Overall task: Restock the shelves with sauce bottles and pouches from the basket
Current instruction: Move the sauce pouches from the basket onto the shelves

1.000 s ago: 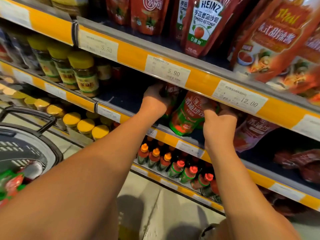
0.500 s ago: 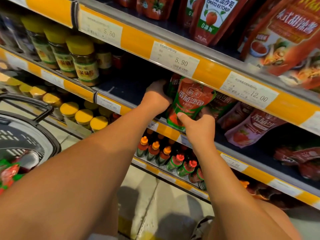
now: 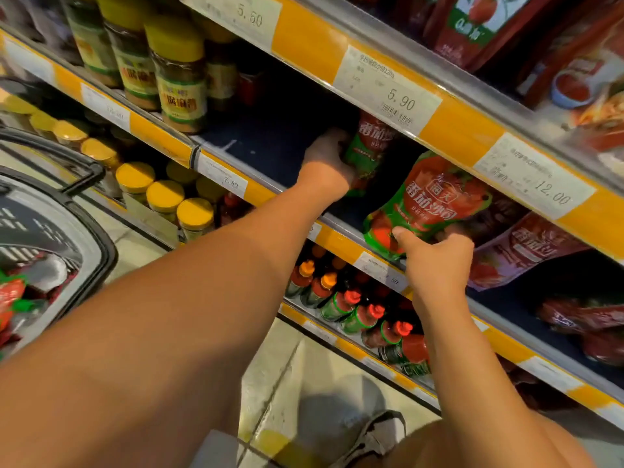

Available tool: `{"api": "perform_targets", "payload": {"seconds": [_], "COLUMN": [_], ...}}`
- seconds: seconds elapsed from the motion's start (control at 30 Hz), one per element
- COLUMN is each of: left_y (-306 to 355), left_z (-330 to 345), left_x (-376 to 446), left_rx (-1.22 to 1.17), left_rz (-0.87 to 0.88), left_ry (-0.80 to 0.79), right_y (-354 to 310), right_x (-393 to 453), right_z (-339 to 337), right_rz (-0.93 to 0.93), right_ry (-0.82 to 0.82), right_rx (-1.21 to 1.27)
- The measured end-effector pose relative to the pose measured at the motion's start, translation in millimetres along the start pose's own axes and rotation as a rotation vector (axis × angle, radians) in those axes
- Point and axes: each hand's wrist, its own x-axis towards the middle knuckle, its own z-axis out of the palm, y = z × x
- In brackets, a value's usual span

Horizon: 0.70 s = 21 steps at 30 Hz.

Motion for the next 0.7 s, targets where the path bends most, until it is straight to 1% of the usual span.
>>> {"api": "perform_targets", "payload": {"seconds": [0.1, 0.3, 0.47, 0.6, 0.7], "left_y": [-2, -2, 1, 6, 9], "left_z": [4, 16, 28, 36, 42], "left_x": [2, 5, 3, 8, 12], "left_rx": [-0.07, -0.139, -0.215, -0.152, -0.157], "left_rz": [0.003, -0.02, 0.013, 0.041, 0.069], "left_ry": [0.0, 0.006, 0.013, 0.023, 0.028], "right_y": [3, 7, 13, 15, 17], "right_x": [-2, -9, -10, -7, -4], "right_z": [-8, -17, -17, -15, -13], "right_rz": [0.022, -0.067, -0.124, -0.143, -0.149], "right_ry": [0.014, -0.009, -0.002, 0.039, 0.046], "right_rx": [-0.002, -0.063, -0.115, -0.164, -0.172]}}
